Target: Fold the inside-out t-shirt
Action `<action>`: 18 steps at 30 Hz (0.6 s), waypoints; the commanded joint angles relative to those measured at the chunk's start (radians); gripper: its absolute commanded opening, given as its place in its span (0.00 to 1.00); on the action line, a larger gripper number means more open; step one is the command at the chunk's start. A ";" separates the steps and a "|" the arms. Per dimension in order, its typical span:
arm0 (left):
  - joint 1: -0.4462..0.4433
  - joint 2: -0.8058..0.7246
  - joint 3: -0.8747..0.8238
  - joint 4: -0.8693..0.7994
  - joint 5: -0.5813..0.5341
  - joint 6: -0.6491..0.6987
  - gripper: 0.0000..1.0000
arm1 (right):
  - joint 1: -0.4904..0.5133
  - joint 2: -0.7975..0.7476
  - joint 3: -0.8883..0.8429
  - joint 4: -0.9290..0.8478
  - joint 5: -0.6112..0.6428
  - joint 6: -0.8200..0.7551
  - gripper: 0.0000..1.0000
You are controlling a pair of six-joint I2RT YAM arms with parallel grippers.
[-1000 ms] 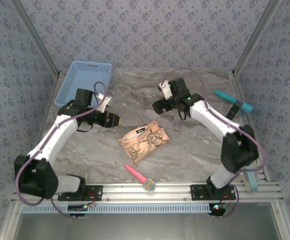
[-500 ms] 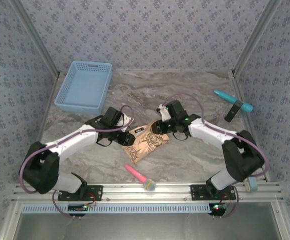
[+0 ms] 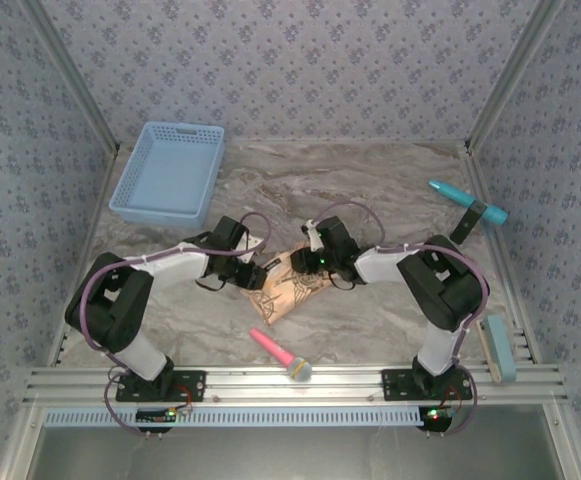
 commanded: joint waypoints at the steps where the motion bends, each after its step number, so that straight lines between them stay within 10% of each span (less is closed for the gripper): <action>1: 0.027 -0.007 0.009 0.004 -0.046 0.015 0.45 | 0.022 -0.022 -0.013 -0.012 0.053 -0.032 0.39; 7: 0.056 -0.113 0.180 -0.159 0.090 0.207 0.63 | 0.016 -0.168 0.043 -0.079 0.037 -0.065 0.48; 12: 0.055 -0.161 0.265 -0.266 0.122 0.218 0.57 | 0.003 -0.211 0.040 -0.113 0.064 -0.025 0.50; 18: -0.124 -0.257 0.081 -0.138 0.050 0.145 0.56 | 0.022 -0.159 -0.021 -0.077 0.010 -0.040 0.51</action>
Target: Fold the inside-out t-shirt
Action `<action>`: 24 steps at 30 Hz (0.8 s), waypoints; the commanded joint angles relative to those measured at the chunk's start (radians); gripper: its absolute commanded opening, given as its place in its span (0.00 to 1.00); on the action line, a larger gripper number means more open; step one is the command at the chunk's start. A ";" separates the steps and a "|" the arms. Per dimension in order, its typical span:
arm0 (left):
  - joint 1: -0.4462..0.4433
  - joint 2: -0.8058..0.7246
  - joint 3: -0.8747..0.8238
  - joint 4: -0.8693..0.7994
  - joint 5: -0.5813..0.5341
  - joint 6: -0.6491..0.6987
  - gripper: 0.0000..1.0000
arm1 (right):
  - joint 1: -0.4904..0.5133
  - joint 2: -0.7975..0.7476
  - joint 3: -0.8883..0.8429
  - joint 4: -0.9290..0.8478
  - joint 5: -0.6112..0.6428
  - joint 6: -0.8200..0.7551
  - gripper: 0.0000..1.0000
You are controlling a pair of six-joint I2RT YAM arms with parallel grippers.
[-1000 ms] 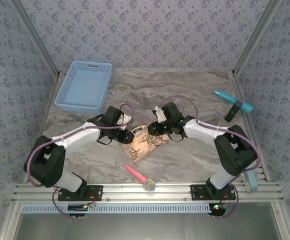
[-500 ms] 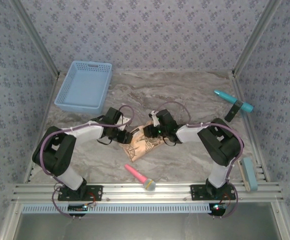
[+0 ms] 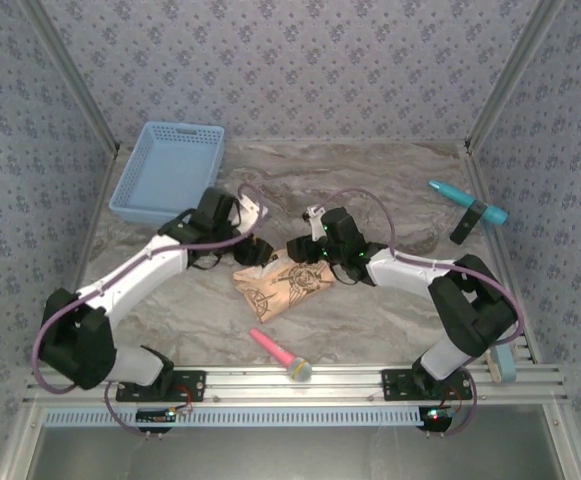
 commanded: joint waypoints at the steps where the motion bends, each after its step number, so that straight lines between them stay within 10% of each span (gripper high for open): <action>1: -0.083 -0.008 -0.118 0.036 -0.041 -0.032 0.56 | 0.018 0.053 -0.023 -0.015 -0.008 -0.002 0.50; 16: -0.033 0.187 -0.206 0.243 -0.315 -0.079 0.55 | -0.046 0.094 -0.187 0.084 0.250 0.185 0.47; 24: -0.015 0.279 -0.022 0.223 0.009 0.163 0.61 | -0.029 -0.076 -0.273 0.109 0.329 0.265 0.57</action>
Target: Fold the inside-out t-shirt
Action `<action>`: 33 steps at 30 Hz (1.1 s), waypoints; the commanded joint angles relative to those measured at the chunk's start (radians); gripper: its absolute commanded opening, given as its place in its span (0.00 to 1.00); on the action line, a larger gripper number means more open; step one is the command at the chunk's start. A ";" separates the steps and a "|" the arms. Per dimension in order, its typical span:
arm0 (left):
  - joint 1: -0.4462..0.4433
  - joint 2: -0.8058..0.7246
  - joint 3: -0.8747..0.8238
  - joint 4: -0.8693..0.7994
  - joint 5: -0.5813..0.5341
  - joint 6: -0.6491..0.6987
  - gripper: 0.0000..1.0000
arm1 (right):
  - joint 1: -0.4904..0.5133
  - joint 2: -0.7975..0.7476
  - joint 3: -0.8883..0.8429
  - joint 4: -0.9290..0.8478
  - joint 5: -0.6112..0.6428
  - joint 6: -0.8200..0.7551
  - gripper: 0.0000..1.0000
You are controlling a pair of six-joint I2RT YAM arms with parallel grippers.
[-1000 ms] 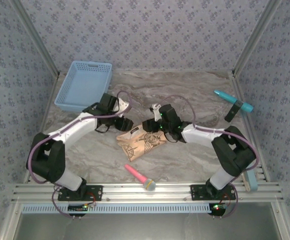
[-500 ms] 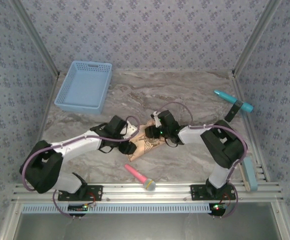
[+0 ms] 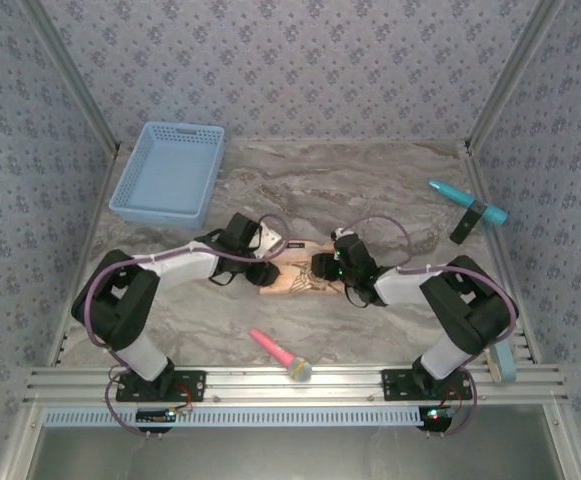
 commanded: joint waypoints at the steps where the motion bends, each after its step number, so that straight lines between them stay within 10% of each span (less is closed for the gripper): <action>1: 0.013 -0.021 0.075 -0.024 0.166 0.093 0.62 | 0.006 -0.088 -0.002 -0.079 0.081 0.036 0.72; 3: 0.025 -0.072 0.103 -0.056 0.188 0.074 0.64 | 0.009 -0.200 0.025 -0.174 0.151 0.059 0.98; 7: 0.050 -0.205 0.130 -0.104 0.116 0.036 0.68 | 0.004 -0.417 0.089 -0.319 0.235 -0.020 0.99; 9: 0.073 -0.294 0.108 -0.085 0.022 0.002 0.99 | -0.001 -0.521 0.099 -0.393 0.349 -0.083 0.99; 13: 0.112 -0.465 -0.004 -0.022 -0.288 -0.019 1.00 | -0.023 -0.716 0.064 -0.520 0.579 -0.150 1.00; 19: 0.292 -0.669 -0.285 0.132 -0.464 -0.004 1.00 | -0.232 -0.799 -0.069 -0.461 0.293 -0.551 1.00; 27: 0.488 -0.573 -0.557 0.554 -0.309 -0.006 1.00 | -0.617 -0.677 -0.312 -0.003 0.009 -0.544 1.00; 33: 0.509 -0.407 -0.561 0.775 -0.287 0.011 1.00 | -0.704 -0.417 -0.282 0.199 -0.136 -0.542 1.00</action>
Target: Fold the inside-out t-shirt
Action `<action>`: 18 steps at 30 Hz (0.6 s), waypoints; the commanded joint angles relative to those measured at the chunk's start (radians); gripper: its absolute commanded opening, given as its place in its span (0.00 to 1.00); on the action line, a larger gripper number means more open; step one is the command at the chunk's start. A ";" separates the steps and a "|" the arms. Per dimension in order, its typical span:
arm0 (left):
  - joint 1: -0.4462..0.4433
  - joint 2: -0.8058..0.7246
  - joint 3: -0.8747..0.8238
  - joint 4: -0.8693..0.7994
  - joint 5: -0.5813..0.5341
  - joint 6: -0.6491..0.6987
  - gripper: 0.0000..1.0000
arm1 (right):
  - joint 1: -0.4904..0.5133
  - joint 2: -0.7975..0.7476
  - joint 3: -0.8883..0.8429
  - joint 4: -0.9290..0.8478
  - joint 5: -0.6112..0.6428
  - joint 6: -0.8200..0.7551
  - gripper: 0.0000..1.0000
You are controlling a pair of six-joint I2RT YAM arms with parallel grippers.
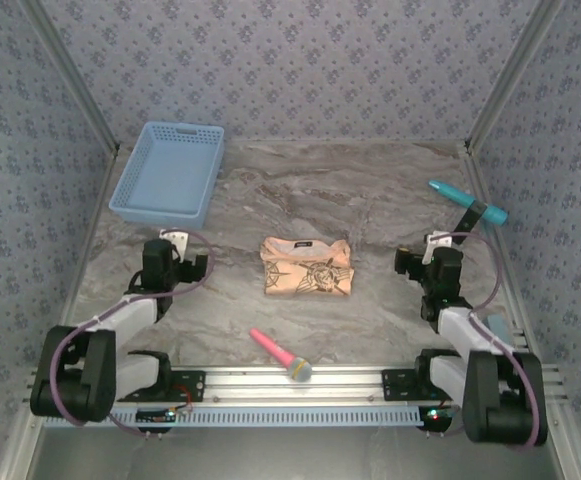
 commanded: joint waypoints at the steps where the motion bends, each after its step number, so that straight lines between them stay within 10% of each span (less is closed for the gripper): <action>1: 0.018 0.064 0.012 0.279 0.053 0.008 1.00 | -0.010 0.115 0.040 0.239 -0.126 0.001 1.00; 10: 0.124 0.383 -0.003 0.719 0.105 -0.076 1.00 | 0.044 0.422 0.169 0.333 0.003 -0.068 1.00; 12: 0.127 0.313 0.065 0.459 0.122 -0.070 1.00 | 0.047 0.424 0.145 0.398 -0.002 -0.079 1.00; 18: 0.130 0.335 0.077 0.469 0.134 -0.073 1.00 | 0.023 0.432 0.166 0.370 -0.028 -0.049 1.00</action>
